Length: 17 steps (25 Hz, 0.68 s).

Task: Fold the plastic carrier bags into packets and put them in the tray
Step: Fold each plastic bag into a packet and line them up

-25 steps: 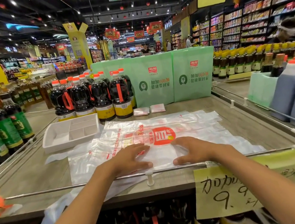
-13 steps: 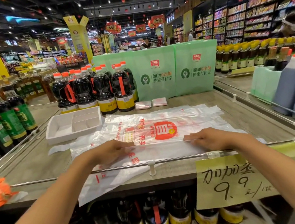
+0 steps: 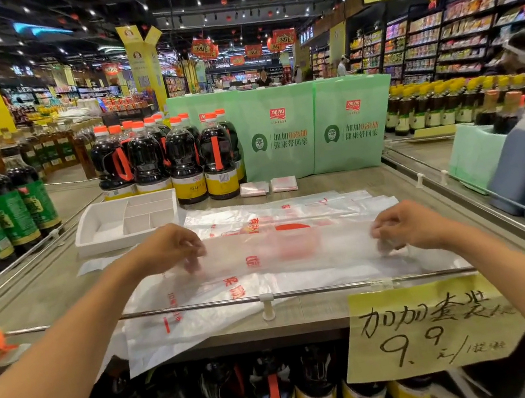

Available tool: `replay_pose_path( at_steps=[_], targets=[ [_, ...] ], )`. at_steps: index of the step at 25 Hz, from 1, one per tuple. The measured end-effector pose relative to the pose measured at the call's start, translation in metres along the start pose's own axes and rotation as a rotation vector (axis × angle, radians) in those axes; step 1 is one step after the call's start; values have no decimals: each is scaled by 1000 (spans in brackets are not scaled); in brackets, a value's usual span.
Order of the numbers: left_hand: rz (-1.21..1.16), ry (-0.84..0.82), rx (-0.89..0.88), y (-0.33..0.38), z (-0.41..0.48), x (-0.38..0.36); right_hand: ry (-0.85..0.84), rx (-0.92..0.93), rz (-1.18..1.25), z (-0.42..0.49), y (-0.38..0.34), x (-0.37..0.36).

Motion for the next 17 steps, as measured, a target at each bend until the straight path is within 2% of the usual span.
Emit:
replay_pose_path(
  at_steps=[3, 7, 11, 12, 15, 17],
  targets=[
    [160, 26, 21, -3, 13, 5, -20, -60, -90, 13, 11, 4],
    [485, 80, 48, -11, 27, -1, -40, -65, -693, 39, 18, 5],
    [748, 164, -60, -19, 33, -13, -75, -65, -1053, 48, 13, 5],
    [740, 179, -108, -15, 33, -19, -59, -35, -1110, 49, 10, 2],
    [363, 44, -158, 19, 37, -47, 2, 62, -1036, 48, -10, -25],
    [350, -79, -192, 40, 45, -71, 1, 166, -814, 47, -26, -57]
  ],
)
Point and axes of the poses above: each hand's wrist, its own z-axis towards the middle knuckle, its own x-axis out of the back of the hand, y = z × x, the point moved 5 cm from there along z, towards the middle knuckle, and after that the axes turned 3 degrees about -z, right-handed, at the moved point
